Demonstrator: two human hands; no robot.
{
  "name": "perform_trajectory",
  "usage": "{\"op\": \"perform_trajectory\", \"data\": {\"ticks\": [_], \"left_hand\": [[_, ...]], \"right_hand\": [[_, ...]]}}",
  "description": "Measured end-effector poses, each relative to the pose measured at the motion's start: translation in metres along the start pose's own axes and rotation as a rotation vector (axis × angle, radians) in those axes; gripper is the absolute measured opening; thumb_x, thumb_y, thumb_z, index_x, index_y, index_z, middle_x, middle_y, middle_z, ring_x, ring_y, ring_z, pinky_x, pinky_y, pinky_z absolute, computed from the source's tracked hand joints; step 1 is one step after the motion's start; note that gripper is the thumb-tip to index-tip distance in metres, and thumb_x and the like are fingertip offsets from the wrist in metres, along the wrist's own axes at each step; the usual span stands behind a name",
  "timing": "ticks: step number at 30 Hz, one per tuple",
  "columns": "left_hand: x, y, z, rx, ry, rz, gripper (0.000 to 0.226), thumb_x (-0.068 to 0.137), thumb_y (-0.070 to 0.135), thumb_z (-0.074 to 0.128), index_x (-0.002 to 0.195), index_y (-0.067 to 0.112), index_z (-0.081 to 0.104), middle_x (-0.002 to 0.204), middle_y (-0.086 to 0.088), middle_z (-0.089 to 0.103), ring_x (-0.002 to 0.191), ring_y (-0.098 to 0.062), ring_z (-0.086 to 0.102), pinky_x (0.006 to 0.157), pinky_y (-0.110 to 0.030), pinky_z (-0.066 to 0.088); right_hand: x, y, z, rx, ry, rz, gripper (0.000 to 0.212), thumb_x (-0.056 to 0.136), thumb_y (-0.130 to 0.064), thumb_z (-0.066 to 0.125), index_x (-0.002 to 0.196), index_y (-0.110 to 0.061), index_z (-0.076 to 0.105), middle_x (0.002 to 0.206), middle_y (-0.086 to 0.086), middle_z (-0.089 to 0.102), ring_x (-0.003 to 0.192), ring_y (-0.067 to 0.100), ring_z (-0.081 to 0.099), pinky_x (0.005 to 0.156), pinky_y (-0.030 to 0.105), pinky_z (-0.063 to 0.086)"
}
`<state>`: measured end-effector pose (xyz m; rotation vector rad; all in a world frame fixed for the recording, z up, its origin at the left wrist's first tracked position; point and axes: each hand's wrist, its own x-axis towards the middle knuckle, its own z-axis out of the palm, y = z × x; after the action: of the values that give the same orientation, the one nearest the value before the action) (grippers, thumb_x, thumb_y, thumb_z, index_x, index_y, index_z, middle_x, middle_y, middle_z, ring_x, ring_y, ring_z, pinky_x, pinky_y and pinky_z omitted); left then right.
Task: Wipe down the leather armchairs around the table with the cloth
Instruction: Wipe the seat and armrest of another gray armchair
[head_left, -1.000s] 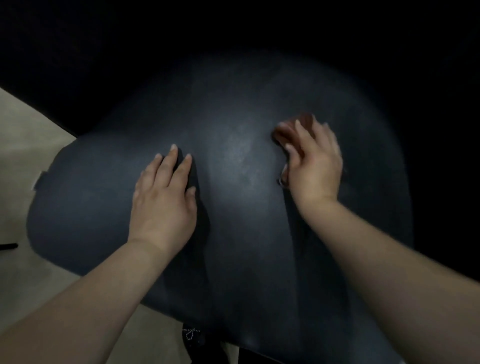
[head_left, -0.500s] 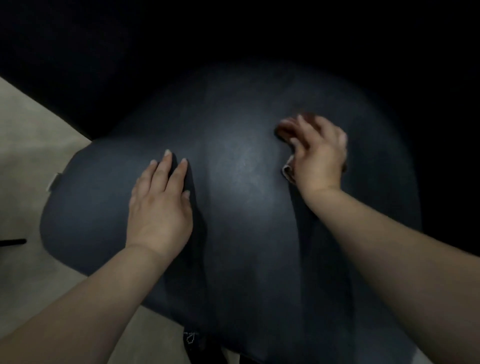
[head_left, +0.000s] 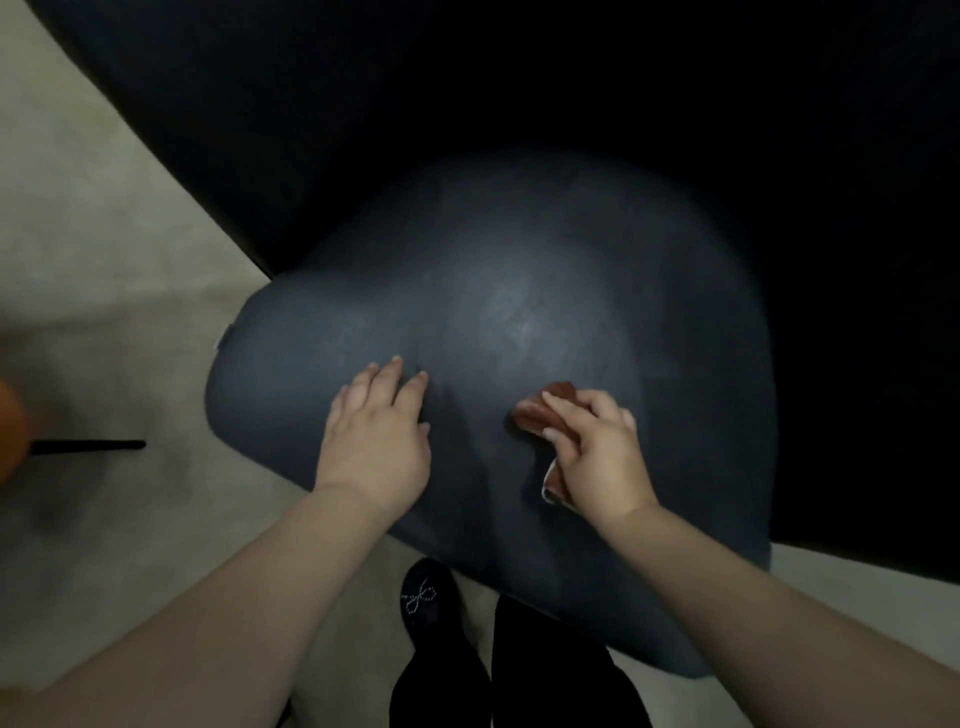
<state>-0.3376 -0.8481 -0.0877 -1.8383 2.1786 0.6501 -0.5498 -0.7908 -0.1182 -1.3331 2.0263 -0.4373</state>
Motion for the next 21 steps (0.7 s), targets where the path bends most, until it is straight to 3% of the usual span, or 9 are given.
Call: {"op": "perform_trajectory", "data": {"ticks": [4,10,21], "left_hand": [[-0.027,0.009,-0.029,0.021,-0.018,0.02,0.055,0.097,0.034,0.042,0.149,0.026,0.026,0.157,0.0,0.02,0.144,-0.023,0.014,0.117,-0.038,0.01],[-0.061,0.013,-0.079,0.052,-0.013,0.044,0.054,0.097,0.035,0.042,0.148,0.025,0.029,0.156,0.001,0.025,0.143,-0.022,0.017,0.117,-0.038,0.011],[-0.082,-0.013,-0.177,0.102,0.066,0.105,0.053,0.098,0.039,0.038,0.148,0.026,0.028,0.156,0.002,0.026,0.144,-0.021,0.018,0.117,-0.037,0.011]], "right_hand": [[-0.031,-0.016,-0.035,0.066,0.004,0.069,0.036,0.091,-0.022,0.065,0.126,-0.028,0.064,0.127,-0.005,0.05,0.119,0.016,0.037,0.103,0.016,0.023],[-0.061,-0.052,-0.08,0.193,0.08,0.088,0.036,0.09,-0.022,0.066,0.125,-0.032,0.064,0.116,-0.015,0.047,0.118,0.014,0.043,0.105,0.019,0.026],[-0.065,-0.153,-0.127,0.195,0.164,0.05,0.035,0.091,-0.031,0.064,0.126,-0.035,0.062,0.123,-0.012,0.049,0.12,0.01,0.04,0.105,0.023,0.03]]}}
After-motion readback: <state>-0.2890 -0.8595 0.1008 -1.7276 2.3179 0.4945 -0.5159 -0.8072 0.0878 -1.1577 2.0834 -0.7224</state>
